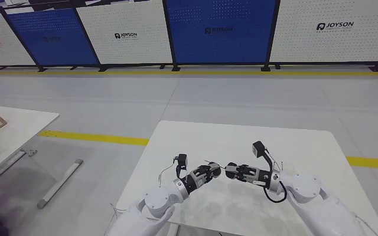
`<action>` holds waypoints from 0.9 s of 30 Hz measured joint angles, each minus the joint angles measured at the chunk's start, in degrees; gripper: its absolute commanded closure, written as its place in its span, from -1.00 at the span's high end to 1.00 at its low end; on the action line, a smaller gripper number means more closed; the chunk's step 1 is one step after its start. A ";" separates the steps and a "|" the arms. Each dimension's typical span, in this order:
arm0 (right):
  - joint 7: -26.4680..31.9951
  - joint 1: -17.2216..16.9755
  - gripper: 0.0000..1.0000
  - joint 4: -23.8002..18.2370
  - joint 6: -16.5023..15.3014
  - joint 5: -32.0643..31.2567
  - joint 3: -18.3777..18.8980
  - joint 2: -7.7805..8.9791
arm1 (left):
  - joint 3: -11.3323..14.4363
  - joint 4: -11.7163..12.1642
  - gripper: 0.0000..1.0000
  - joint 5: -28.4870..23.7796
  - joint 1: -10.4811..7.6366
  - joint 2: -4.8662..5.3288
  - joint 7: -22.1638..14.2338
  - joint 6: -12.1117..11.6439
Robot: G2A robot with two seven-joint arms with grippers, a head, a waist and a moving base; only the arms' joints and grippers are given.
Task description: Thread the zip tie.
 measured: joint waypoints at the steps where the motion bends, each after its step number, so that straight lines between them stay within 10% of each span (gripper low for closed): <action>1: 0.00 0.00 -1.00 0.00 0.00 0.00 0.00 0.00 | 0.02 0.00 -1.00 0.06 0.00 -0.01 -0.03 -0.02; 10: 0.00 0.00 -0.86 0.00 0.00 0.00 0.00 0.00 | 0.60 0.03 -1.00 1.59 0.02 -0.09 -0.13 -0.43; 12: -0.24 -0.16 1.00 -0.12 0.02 -0.06 0.05 -0.01 | 0.65 0.00 -1.00 1.70 0.07 -0.10 -0.11 -0.50; 27: -4.68 -6.36 1.00 -6.99 2.79 -5.19 10.08 2.64 | 0.19 -1.17 -1.00 4.41 1.22 0.00 2.29 1.54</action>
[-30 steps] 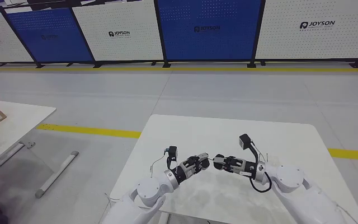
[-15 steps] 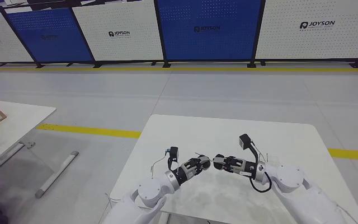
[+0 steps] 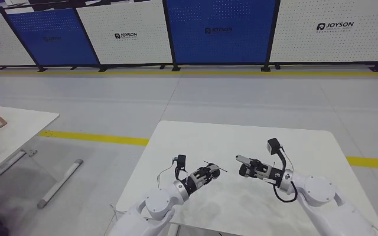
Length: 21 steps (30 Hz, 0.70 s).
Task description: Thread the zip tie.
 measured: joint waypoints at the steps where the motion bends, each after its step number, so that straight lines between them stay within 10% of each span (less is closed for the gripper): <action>1: -0.18 -0.16 1.00 -0.15 0.00 0.03 0.22 0.04 | 0.06 -0.06 -1.00 -0.46 0.07 -0.02 0.00 0.52; 14: -0.08 -0.05 1.00 -0.05 -0.04 0.10 0.09 0.01 | -0.12 -0.45 -1.00 -1.72 0.07 -0.13 0.36 -0.02; 21: -0.08 -0.05 1.00 -0.05 -0.04 0.10 0.09 0.01 | -6.79 -8.83 -1.00 -7.70 2.82 0.27 3.43 -4.60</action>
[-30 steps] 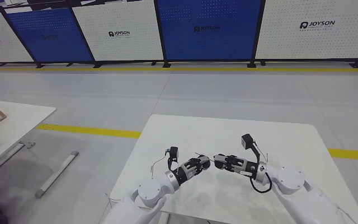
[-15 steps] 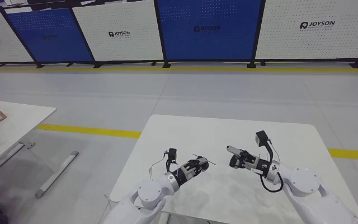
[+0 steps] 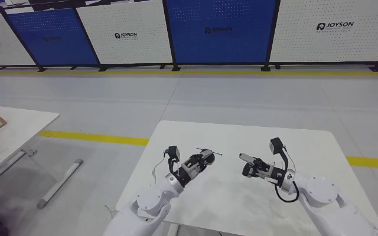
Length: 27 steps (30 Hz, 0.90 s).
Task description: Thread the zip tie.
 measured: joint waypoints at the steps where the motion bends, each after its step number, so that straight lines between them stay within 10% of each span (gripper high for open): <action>1: 0.00 0.00 1.00 0.00 0.00 0.00 0.00 0.00 | -0.89 -1.17 -1.00 -0.83 0.46 0.04 0.36 -0.37; 7: 0.00 0.00 1.00 0.00 0.00 0.00 0.00 0.00 | -4.34 -5.30 -1.00 -8.34 1.96 0.09 -0.89 -0.84; 27: 0.00 0.00 1.00 0.00 0.00 0.00 0.00 0.00 | -8.23 -7.80 -1.00 -11.32 4.45 0.16 -1.66 -4.07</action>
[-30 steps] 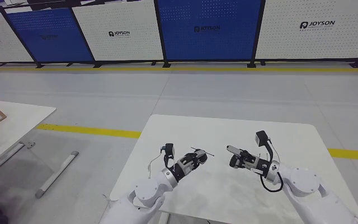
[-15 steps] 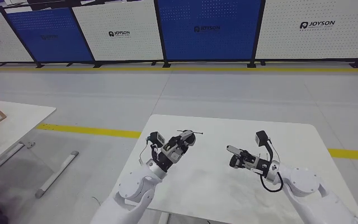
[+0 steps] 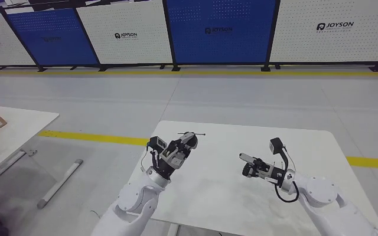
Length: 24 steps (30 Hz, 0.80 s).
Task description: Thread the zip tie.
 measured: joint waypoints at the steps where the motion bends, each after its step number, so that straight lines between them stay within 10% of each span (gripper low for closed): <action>1: 0.00 0.00 1.00 0.00 0.00 0.00 0.00 0.00 | 0.02 0.01 -1.00 0.01 -0.01 0.00 0.00 0.01; 15: 0.00 0.00 1.00 0.00 0.00 0.00 0.00 0.00 | 5.56 10.18 -1.00 23.06 -0.91 0.72 -4.09 9.10; 24: 0.00 0.00 1.00 0.00 0.00 0.00 0.00 0.00 | 8.41 10.13 -1.00 30.29 -0.37 0.66 -1.79 10.94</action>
